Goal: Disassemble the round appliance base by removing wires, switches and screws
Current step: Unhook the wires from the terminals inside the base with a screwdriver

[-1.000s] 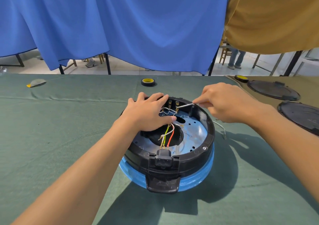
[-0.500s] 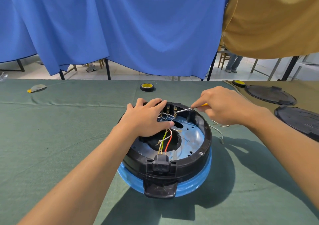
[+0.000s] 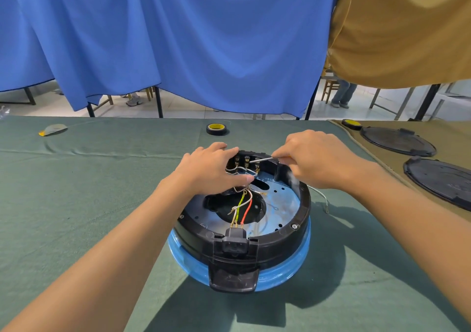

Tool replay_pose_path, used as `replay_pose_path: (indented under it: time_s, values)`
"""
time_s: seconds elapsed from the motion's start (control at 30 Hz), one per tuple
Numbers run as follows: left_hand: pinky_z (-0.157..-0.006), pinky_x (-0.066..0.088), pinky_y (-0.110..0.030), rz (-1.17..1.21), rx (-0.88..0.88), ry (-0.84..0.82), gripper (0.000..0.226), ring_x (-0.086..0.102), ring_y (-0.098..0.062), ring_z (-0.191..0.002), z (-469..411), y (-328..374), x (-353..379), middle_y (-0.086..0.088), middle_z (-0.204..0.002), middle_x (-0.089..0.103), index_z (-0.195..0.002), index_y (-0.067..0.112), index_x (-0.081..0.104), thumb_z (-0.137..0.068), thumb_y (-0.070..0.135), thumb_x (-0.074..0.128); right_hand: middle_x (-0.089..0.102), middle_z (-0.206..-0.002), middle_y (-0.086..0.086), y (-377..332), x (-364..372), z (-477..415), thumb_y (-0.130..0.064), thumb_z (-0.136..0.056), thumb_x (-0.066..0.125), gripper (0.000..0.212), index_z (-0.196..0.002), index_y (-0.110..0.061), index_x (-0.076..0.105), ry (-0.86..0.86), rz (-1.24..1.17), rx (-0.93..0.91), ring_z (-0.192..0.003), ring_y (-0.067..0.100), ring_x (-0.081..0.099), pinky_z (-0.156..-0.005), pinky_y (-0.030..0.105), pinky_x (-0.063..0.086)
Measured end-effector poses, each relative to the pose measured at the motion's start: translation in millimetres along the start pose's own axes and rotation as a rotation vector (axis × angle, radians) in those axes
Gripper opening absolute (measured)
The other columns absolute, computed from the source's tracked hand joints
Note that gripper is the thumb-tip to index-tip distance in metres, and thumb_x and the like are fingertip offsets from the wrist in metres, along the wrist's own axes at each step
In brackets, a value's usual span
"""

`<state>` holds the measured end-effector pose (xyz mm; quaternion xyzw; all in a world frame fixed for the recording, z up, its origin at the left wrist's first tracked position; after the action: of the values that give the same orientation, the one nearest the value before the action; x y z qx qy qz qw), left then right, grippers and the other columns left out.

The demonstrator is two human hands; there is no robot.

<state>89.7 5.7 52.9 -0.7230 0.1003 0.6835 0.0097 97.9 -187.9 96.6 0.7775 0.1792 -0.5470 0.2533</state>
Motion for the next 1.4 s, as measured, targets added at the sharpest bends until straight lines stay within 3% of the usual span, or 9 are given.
replay_pose_path:
  time_s: [0.2,0.43,0.6,0.77,0.93,1.0,1.1,1.3,1.4]
  values:
    - [-0.106,0.035,-0.049,0.006,0.056,-0.08,0.09,0.028,-0.022,-0.139,-0.7,-13.2,-3.5,0.01,-0.156,0.022,-0.15,0.044,0.012,-0.073,0.084,0.036,0.061,-0.087,-0.005,-6.3,-0.9,-4.2,-0.014,-0.091,0.052,0.022,-0.096,-0.024,0.071,-0.014,0.045,-0.042,-0.08,0.021,0.059,-0.06,0.035,0.051]
    - [-0.098,0.039,-0.048,-0.074,0.056,-0.002,0.086,0.032,-0.024,-0.135,4.4,-7.2,-0.7,0.008,-0.155,0.024,-0.15,0.042,0.009,-0.078,0.081,0.034,0.056,-0.081,0.0,-17.7,-17.6,-18.3,-0.009,-0.081,0.052,0.018,-0.068,-0.021,0.051,-0.078,0.248,-0.096,-0.078,0.027,0.056,-0.048,0.024,0.024]
    - [-0.099,0.038,-0.049,-0.082,0.055,-0.015,0.084,0.032,-0.026,-0.135,4.8,-5.2,-1.4,0.006,-0.155,0.024,-0.151,0.042,0.01,-0.08,0.079,0.036,0.065,-0.104,-0.002,-15.6,-27.1,-39.4,-0.016,-0.084,0.055,0.029,-0.105,-0.031,0.069,-0.151,0.233,-0.105,-0.098,0.028,0.062,-0.062,0.029,0.04]
    - [-0.098,0.039,-0.05,-0.068,0.055,-0.007,0.083,0.032,-0.027,-0.135,2.5,-6.0,-0.5,0.007,-0.154,0.025,-0.15,0.043,0.012,-0.08,0.079,0.037,0.064,-0.107,-0.01,-1.5,-30.5,-62.7,-0.016,-0.091,0.052,0.033,-0.106,-0.04,0.069,-0.288,0.137,-0.131,-0.092,0.017,0.052,-0.06,0.028,0.032]
    - [-0.096,0.039,-0.05,-0.068,0.061,0.002,0.085,0.033,-0.026,-0.134,1.6,-8.7,0.6,0.008,-0.154,0.025,-0.15,0.043,0.012,-0.078,0.081,0.036,0.067,-0.1,-0.01,8.9,-25.0,-75.5,-0.014,-0.094,0.057,0.027,-0.11,-0.03,0.073,-0.385,-0.007,-0.182,-0.079,0.007,0.049,-0.058,0.016,0.032]
    - [-0.095,0.04,-0.049,-0.074,0.065,0.008,0.085,0.034,-0.027,-0.133,1.7,-9.1,1.0,0.007,-0.153,0.026,-0.15,0.043,0.012,-0.078,0.081,0.035,0.062,-0.086,-0.016,12.3,-22.5,-73.7,-0.015,-0.094,0.057,0.026,-0.11,-0.03,0.073,-0.369,-0.035,-0.183,-0.077,0.006,0.052,-0.062,0.017,0.037]
    - [-0.095,0.04,-0.049,-0.082,0.072,0.018,0.085,0.034,-0.026,-0.133,2.1,-9.9,1.7,0.007,-0.154,0.026,-0.15,0.043,0.011,-0.078,0.081,0.035,0.05,-0.081,-0.023,16.9,-15.9,-61.0,-0.02,-0.095,0.056,0.027,-0.11,-0.038,0.07,-0.323,-0.065,-0.157,-0.095,0.015,0.056,-0.079,0.036,0.049]
    - [-0.096,0.04,-0.048,-0.085,0.076,0.016,0.085,0.034,-0.026,-0.133,1.9,-10.0,2.3,0.007,-0.154,0.025,-0.15,0.042,0.01,-0.079,0.081,0.035,0.045,-0.08,-0.026,14.8,-2.1,-35.8,-0.015,-0.095,0.053,0.037,-0.119,-0.04,0.065,-0.186,-0.058,-0.149,-0.088,0.006,0.041,-0.067,0.031,0.038]
    - [-0.096,0.039,-0.048,-0.09,0.074,0.011,0.085,0.034,-0.026,-0.133,2.6,-9.2,2.5,0.007,-0.155,0.024,-0.15,0.042,0.01,-0.079,0.081,0.036,0.052,-0.093,-0.019,10.5,-5.6,-38.8,-0.013,-0.094,0.053,0.038,-0.118,-0.04,0.066,-0.182,-0.019,-0.155,-0.094,0.011,0.048,-0.066,0.031,0.037]
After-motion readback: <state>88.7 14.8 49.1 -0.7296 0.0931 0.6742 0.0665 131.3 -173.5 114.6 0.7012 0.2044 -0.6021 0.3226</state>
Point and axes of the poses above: each hand's wrist, its own z-axis away from the middle knuckle, its own x-axis out of the palm, y = z × x, the point moved 3 cm from there along -z, towards the middle knuckle
